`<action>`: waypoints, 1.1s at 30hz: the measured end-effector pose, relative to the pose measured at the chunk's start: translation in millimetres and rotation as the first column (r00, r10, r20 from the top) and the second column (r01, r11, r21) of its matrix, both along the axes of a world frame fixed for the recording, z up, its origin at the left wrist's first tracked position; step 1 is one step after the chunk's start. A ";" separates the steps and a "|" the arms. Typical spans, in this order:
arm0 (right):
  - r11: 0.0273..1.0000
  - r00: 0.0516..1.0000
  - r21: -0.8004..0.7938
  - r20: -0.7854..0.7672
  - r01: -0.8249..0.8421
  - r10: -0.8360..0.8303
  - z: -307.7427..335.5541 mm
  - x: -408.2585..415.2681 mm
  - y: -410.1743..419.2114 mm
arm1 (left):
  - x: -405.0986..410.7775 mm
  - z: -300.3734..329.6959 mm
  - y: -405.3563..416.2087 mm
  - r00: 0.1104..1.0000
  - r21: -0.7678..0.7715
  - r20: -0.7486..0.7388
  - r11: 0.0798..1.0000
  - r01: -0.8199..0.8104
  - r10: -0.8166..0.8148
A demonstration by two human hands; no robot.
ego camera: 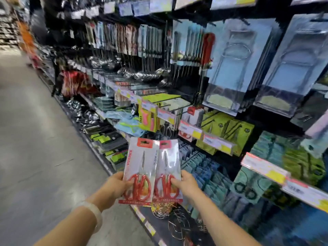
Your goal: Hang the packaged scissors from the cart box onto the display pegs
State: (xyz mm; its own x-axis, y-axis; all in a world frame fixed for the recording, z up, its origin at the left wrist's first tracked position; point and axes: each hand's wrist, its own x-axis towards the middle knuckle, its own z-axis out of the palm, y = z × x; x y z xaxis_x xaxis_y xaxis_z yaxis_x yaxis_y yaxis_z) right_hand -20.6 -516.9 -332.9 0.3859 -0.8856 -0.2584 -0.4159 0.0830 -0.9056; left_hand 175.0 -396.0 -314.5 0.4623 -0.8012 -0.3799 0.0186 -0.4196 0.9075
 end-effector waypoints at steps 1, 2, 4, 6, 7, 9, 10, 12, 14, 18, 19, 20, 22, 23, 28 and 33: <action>1.000 1.000 0.007 -0.004 0.018 -0.018 -2.7 8.1 -7.8 | 10.0 -1.3 -12.5 0.999 -0.003 0.009 0.999 0.033 -0.033; 0.999 0.999 0.013 -0.005 0.035 -0.035 -5.2 16.9 -16.3 | 21.3 -3.0 -26.0 0.997 -0.008 0.020 0.997 0.078 -0.078; 0.996 0.997 0.026 -0.007 0.081 -0.081 -9.5 37.8 -33.3 | 45.0 -4.4 -53.6 0.980 -0.018 0.047 0.981 0.193 -0.192; 0.987 0.987 0.025 0.014 0.159 -0.159 -14.8 60.1 -49.5 | 72.5 -4.0 -82.0 0.957 -0.007 0.069 0.959 0.284 -0.283; 0.978 0.979 0.026 0.018 0.205 -0.205 -17.4 71.5 -57.0 | 86.9 -2.8 -95.8 0.948 -0.002 0.073 0.950 0.311 -0.310; 0.956 0.957 0.048 0.006 0.288 -0.289 -20.3 93.2 -69.4 | 115.1 -1.4 -120.9 0.922 0.008 0.081 0.925 0.379 -0.378; 0.947 0.948 0.058 -0.001 0.317 -0.317 -19.0 102.4 -74.1 | 126.5 0.9 -131.3 0.902 0.019 0.094 0.906 0.422 -0.422; 0.935 0.937 0.054 -0.016 0.350 -0.350 -15.4 118.9 -87.5 | 150.5 2.9 -154.4 0.870 0.019 0.112 0.876 0.482 -0.481; 0.918 0.918 0.012 -0.018 0.396 -0.396 -10.8 132.9 -101.4 | 173.5 -1.1 -175.6 0.862 0.022 0.102 0.867 0.498 -0.497; 0.865 0.865 -0.032 -0.016 0.501 -0.501 -12.3 141.6 -121.5 | 196.8 -15.5 -207.5 0.796 0.064 0.066 0.799 0.598 -0.601; 0.852 0.852 -0.017 0.007 0.523 -0.523 -8.7 143.4 -122.7 | 196.8 -15.4 -211.6 0.787 0.065 0.056 0.789 0.611 -0.614; 0.842 0.842 -0.001 0.024 0.540 -0.540 -1.9 146.2 -122.2 | 195.1 -13.8 -214.3 0.781 0.062 0.046 0.782 0.620 -0.623; 0.833 0.831 0.024 0.054 0.553 -0.554 3.7 149.7 -120.2 | 192.6 -14.1 -221.0 0.771 0.053 0.028 0.771 0.634 -0.636; 0.837 0.835 0.043 0.052 0.546 -0.548 3.3 150.5 -117.7 | 191.1 -16.2 -224.2 0.768 0.051 0.021 0.768 0.638 -0.640; 0.824 0.825 0.107 0.044 0.557 -0.563 -18.7 157.5 -112.1 | 186.5 -22.5 -227.4 0.739 0.073 0.000 0.737 0.672 -0.674; 0.784 0.778 0.092 0.103 0.613 -0.620 -22.4 157.7 -117.8 | 189.8 -25.3 -226.4 0.717 0.057 -0.063 0.715 0.697 -0.694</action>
State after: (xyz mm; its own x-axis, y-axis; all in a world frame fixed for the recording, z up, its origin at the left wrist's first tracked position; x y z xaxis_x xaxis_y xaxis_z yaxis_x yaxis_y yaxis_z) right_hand 137.1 -634.7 -355.3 -0.2074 -0.9318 -0.2980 -0.1474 0.3309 -0.9321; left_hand 364.8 -622.4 -339.8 -0.2287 -0.8616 -0.4532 -0.2737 -0.3899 0.8793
